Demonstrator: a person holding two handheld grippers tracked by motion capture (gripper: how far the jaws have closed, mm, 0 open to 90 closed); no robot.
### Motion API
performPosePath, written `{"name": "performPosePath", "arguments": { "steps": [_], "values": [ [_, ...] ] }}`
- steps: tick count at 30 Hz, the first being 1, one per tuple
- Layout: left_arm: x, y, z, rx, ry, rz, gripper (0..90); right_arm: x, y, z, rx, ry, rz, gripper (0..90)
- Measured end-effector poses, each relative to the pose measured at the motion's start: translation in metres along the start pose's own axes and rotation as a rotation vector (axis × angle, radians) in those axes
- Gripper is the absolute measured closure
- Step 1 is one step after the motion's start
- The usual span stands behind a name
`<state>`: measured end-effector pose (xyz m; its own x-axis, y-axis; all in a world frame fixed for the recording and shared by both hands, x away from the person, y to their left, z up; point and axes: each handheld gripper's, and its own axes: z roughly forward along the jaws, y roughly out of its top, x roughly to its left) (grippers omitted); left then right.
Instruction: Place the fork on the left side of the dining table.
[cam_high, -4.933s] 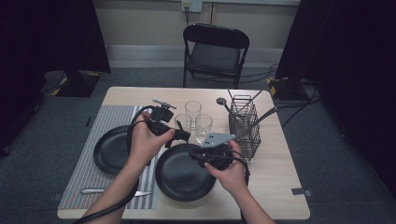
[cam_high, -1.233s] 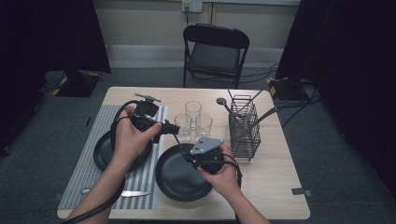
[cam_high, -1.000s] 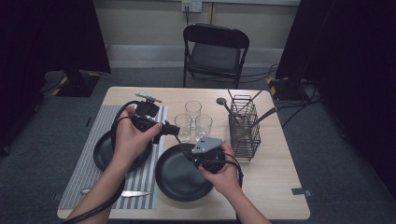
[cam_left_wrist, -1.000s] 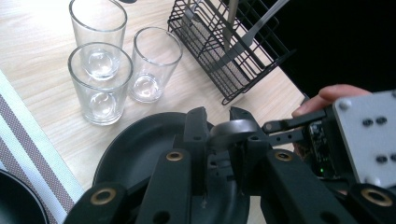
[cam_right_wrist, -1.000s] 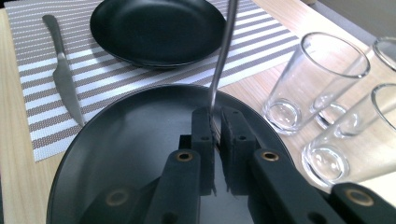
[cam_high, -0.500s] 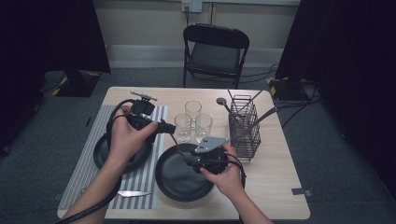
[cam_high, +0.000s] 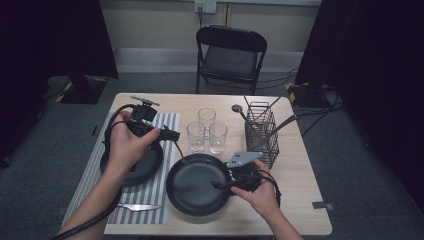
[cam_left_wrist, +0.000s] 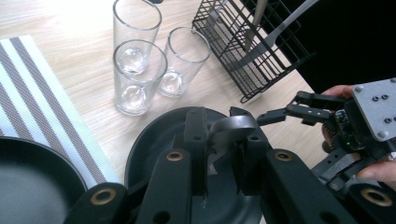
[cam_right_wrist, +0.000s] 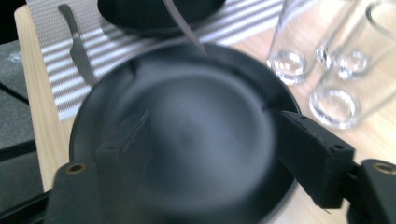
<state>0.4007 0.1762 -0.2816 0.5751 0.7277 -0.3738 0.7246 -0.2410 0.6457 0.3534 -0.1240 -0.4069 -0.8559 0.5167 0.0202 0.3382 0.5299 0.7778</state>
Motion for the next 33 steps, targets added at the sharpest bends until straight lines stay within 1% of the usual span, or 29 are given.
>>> {"name": "performPosePath", "arguments": {
  "steps": [2, 3, 4, 5, 7, 8, 9, 10, 12, 13, 19, 20, 22, 23, 24, 25, 26, 27, 28, 30, 31, 33],
  "values": [
    [0.001, 0.0, 0.0, 0.0, -0.002, -0.005, 78.0, -0.001, -0.003, -0.002, 0.001, 0.003, 0.001, 23.7],
    [0.002, -0.001, -0.001, 0.003, 0.002, -0.003, 78.0, -0.002, -0.006, -0.004, 0.003, 0.009, 0.007, 22.2],
    [0.003, -0.001, -0.002, 0.005, 0.005, -0.004, 78.0, -0.004, -0.013, -0.008, 0.009, 0.005, 0.009, 17.9],
    [0.004, -0.001, -0.004, 0.009, 0.008, -0.001, 78.0, -0.005, -0.015, -0.01, 0.011, 0.005, 0.002, 17.5],
    [0.005, -0.001, -0.006, 0.007, 0.016, -0.006, 78.0, -0.008, -0.02, -0.014, 0.012, 0.003, 0.017, 17.4],
    [0.006, -0.001, -0.007, 0.002, 0.016, -0.008, 78.0, -0.01, -0.022, -0.015, 0.011, 0.01, 0.023, 17.4],
    [0.006, -0.001, -0.007, 0.002, 0.016, -0.008, 78.0, -0.01, -0.022, -0.015, 0.011, 0.01, 0.023, 17.4],
    [0.007, -0.002, -0.01, 0.003, 0.022, -0.011, 78.0, -0.012, -0.028, -0.018, 0.015, 0.003, 0.028, 17.0],
    [0.01, -0.002, -0.013, 0.005, 0.031, -0.006, 78.0, -0.015, -0.033, -0.02, 0.022, -0.009, 0.028, 17.0],
    [0.011, -0.003, -0.014, 0.0, 0.031, -0.015, 78.0, -0.016, -0.035, -0.021, 0.024, -0.006, 0.036, 17.0],
    [0.022, -0.005, -0.021, 0.004, 0.048, -0.019, 78.0, -0.022, -0.051, -0.028, 0.042, -0.024, 0.061, 17.1],
    [0.024, -0.005, -0.021, 0.003, 0.051, -0.021, 78.0, -0.024, -0.053, -0.029, 0.044, -0.027, 0.058, 17.1],
    [0.026, -0.005, -0.021, 0.003, 0.053, -0.024, 78.0, -0.027, -0.058, -0.031, 0.056, -0.033, 0.066, 17.7],
    [0.029, -0.006, -0.022, 0.001, 0.054, -0.028, 78.0, -0.028, -0.06, -0.032, 0.06, -0.039, 0.07, 17.6],
    [0.031, -0.006, -0.022, 0.006, 0.058, -0.026, 78.0, -0.03, -0.062, -0.032, 0.059, -0.039, 0.078, 17.7],
    [0.032, -0.007, -0.022, 0.003, 0.062, -0.033, 78.0, -0.031, -0.064, -0.033, 0.061, -0.04, 0.081, 17.7],
    [0.032, -0.007, -0.022, 0.003, 0.062, -0.033, 78.0, -0.032, -0.067, -0.033, 0.064, -0.043, 0.084, 17.7],
    [0.035, -0.007, -0.023, 0.009, 0.064, -0.03, 78.0, -0.032, -0.068, -0.034, 0.069, -0.046, 0.089, 17.7],
    [0.037, -0.006, -0.023, 0.007, 0.068, -0.036, 78.0, -0.033, -0.07, -0.034, 0.067, -0.044, 0.088, 17.7],
    [0.038, -0.006, -0.023, 0.01, 0.073, -0.03, 78.0, -0.033, -0.072, -0.034, 0.071, -0.048, 0.091, 17.7],
    [0.041, -0.005, -0.024, 0.004, 0.074, -0.035, 78.0, -0.035, -0.076, -0.035, 0.074, -0.047, 0.098, 17.6],
    [0.042, -0.004, -0.024, 0.004, 0.078, -0.036, 78.0, -0.036, -0.079, -0.035, 0.082, -0.055, 0.095, 17.7]
  ]
}}
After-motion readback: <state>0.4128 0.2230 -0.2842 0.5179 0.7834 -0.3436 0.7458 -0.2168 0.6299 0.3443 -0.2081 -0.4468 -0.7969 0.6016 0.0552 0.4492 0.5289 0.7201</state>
